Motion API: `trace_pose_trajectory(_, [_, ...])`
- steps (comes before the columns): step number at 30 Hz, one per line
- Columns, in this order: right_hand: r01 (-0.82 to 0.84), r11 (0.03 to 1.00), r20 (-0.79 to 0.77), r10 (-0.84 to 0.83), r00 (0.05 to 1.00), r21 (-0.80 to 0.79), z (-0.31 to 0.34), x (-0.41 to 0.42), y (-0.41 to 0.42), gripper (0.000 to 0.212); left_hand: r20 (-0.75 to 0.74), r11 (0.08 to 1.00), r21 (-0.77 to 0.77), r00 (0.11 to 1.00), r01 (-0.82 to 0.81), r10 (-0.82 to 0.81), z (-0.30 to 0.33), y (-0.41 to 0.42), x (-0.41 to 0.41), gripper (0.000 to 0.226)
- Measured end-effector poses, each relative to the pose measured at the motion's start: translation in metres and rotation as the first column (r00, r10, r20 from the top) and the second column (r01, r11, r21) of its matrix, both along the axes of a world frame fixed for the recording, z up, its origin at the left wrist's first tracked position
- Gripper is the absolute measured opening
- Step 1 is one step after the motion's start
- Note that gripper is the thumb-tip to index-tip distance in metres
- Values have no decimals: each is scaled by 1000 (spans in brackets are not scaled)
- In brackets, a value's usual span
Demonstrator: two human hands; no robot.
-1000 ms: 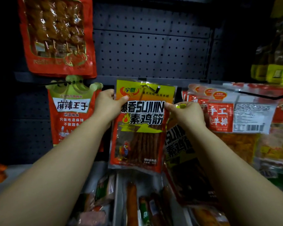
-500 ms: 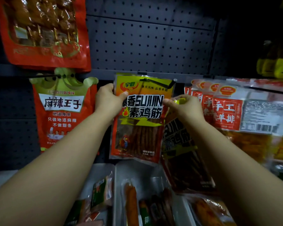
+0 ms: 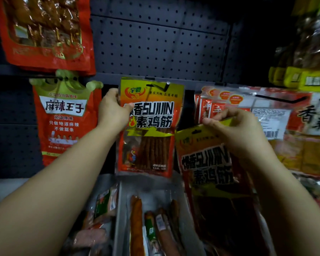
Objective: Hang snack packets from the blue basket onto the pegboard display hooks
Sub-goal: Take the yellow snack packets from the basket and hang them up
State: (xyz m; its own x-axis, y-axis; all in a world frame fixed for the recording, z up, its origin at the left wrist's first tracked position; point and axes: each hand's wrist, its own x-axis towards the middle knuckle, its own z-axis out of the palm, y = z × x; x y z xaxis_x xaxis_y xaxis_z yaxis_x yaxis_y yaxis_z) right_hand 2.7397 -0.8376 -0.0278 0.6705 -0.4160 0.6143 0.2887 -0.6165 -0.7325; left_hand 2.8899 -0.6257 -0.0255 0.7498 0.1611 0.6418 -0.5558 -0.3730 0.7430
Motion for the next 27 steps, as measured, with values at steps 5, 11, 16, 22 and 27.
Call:
trace_pose_trajectory(5, [-170, 985, -75, 171, 982, 11, 22, -39, -3, 26, 192, 997, 64, 981, -33, 20, -24, -2, -48, 68])
trace_pose_trajectory(11, [-335, 942, -54, 336, 940, 14, 26, -46, 9, 22, 247, 986, 66, 955, 154, -165, -32, -2, -99, 21])
trace_pose_trajectory(16, [-400, 915, 99, 395, 914, 46, 20, -31, 22, 19, 14, 760, -273, 793, 589, -609, -29, 2, -120, 42])
trace_pose_trajectory(22, [-461, 887, 237, 452, 860, -20, 23, -28, 37, 19, 116, 846, -136, 857, 515, -503, -21, 14, -129, 22])
trace_pose_trajectory(27, [-552, 833, 306, 514, 801, 46, 30, -28, 44, 16, 195, 826, -191, 845, 530, -498, -9, 18, -135, 20])
